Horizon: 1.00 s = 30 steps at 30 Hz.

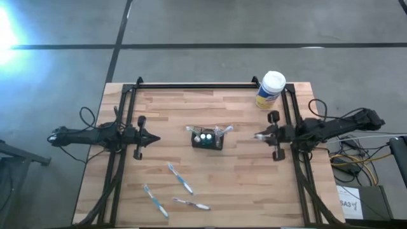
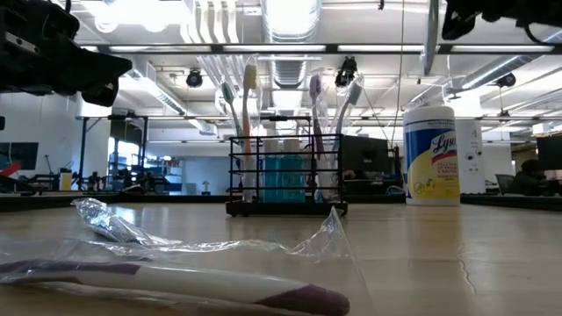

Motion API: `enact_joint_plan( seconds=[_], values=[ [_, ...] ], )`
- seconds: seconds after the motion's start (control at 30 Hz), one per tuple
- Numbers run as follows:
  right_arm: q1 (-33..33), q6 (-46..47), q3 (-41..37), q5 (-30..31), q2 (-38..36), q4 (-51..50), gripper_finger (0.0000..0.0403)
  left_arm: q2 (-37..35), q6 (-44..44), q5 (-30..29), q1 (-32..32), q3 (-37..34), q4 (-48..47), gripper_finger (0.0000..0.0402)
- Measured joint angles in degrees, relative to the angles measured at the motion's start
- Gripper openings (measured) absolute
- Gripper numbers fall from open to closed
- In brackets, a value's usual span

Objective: Pick & Place toothbrushing station
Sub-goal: Put the green toothbrush into the black mesh organizer

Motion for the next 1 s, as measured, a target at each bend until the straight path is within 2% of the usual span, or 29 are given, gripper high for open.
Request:
enact_joint_plan(
  seconds=[0.2,0.33,0.57,0.73,0.9,1.0],
  values=[
    [0.0,-0.6,-7.0,-5.4,-0.9,8.8,0.0018,0.0,0.1,-0.1,0.0,0.0,1.0,0.0007],
    [0.0,-1.4,-9.7,-5.8,-0.8,14.3,0.0018,0.0,-1.5,-0.7,0.0,0.0,2.4,0.0007],
    [-0.2,-2.4,-7.6,-6.9,1.4,15.1,0.0018,0.0,0.5,-3.0,0.0,0.0,3.2,0.0007],
    [-0.4,-6.9,-0.1,-6.9,8.7,15.4,0.0018,0.0,0.6,-3.8,0.0,0.0,3.1,0.0007],
    [-1.9,-10.3,8.9,-7.2,21.5,17.3,0.0018,0.0,1.3,-4.2,0.0,0.0,2.9,0.0007],
    [-3.1,-10.7,12.5,-7.4,29.9,22.1,0.0018,0.0,1.3,-4.2,0.0,0.0,2.9,0.0007]
  ],
)
